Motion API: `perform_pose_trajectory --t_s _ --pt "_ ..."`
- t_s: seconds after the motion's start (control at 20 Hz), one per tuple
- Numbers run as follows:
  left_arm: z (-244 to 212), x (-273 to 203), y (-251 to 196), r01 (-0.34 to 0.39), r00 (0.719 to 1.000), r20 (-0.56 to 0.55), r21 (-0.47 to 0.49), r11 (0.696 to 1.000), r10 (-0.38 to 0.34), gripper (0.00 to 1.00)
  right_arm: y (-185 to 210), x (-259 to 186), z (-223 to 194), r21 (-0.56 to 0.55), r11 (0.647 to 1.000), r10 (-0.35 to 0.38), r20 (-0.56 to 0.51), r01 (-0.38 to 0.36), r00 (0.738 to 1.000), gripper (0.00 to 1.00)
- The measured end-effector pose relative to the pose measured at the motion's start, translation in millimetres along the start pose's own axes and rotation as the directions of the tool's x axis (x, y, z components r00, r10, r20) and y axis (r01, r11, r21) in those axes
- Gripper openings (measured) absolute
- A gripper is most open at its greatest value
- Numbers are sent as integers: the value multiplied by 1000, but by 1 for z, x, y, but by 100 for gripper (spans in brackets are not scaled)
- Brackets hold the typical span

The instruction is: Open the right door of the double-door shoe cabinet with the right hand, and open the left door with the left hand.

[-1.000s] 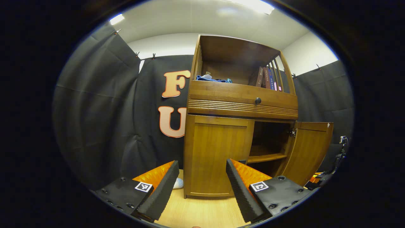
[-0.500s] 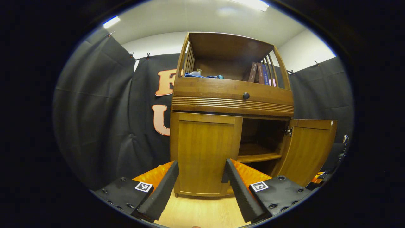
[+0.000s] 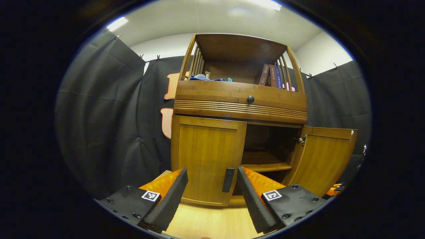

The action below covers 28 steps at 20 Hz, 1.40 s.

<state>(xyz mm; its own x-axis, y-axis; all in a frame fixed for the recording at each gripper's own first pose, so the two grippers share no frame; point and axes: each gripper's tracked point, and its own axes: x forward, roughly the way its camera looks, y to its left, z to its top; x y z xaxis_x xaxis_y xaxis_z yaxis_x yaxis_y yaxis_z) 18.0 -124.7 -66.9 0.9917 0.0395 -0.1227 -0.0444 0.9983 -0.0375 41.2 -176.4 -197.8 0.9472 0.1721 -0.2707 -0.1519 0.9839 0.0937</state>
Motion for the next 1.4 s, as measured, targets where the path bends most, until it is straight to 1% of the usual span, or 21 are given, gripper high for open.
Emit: perform_pose_trajectory --t_s 0.05,0.15,0.25,0.35,0.45,0.75,0.85,0.95,1.0,1.05,1.1,1.15,1.3,1.35,1.4 --pt "-2 2 -4 4 1000 2 -2 1000 -4 94 -2 -3 0 10 1000 -3 0 3 1000 5" --pt "-7 7 -11 7 1000 5 0 1000 -7 94 -16 -10 2 -14 999 -35 18 35 999 12" --pt "-13 14 -16 11 1000 11 6 1000 -11 94 -16 -16 5 -11 999 -41 24 41 999 18" --pt "-22 25 -22 21 1000 12 13 1000 -21 94 -23 -18 6 -11 998 -57 33 58 998 34" --pt "-32 35 -26 31 999 13 29 999 -32 94 -29 -22 11 -4 997 -80 47 81 996 45" --pt "-83 86 -28 28 1000 -10 66 997 -28 94 -42 -28 30 6 991 -132 86 132 988 92" --pt "-106 105 -29 32 999 -33 71 997 -29 94 -45 -28 34 9 990 -144 93 144 985 98" --pt "-122 124 -29 33 999 -39 62 998 -30 94 -48 -29 36 14 988 -154 94 153 984 99" --pt "-129 132 -31 41 999 -35 51 998 -39 94 -51 -36 40 14 987 -159 97 159 983 92" --pt "-137 141 -32 49 998 -44 43 998 -47 94 -51 -39 43 13 986 -164 98 164 982 92" --pt "-144 149 -32 47 997 -55 37 998 -45 94 -51 -39 45 14 986 -167 97 167 981 99" --pt "-152 156 -29 38 997 -68 34 999 -35 94 -51 -39 45 15 986 -170 96 169 981 92" --pt "-170 179 -28 40 995 -94 27 999 -38 94 -55 -40 46 19 981 -192 90 192 977 92" --pt "-174 185 -27 45 994 -100 19 999 -43 94 -57 -42 47 21 979 -204 93 203 974 99" --pt "-176 189 -28 45 994 -103 11 999 -44 94 -59 -43 48 22 977 -215 96 214 972 92"
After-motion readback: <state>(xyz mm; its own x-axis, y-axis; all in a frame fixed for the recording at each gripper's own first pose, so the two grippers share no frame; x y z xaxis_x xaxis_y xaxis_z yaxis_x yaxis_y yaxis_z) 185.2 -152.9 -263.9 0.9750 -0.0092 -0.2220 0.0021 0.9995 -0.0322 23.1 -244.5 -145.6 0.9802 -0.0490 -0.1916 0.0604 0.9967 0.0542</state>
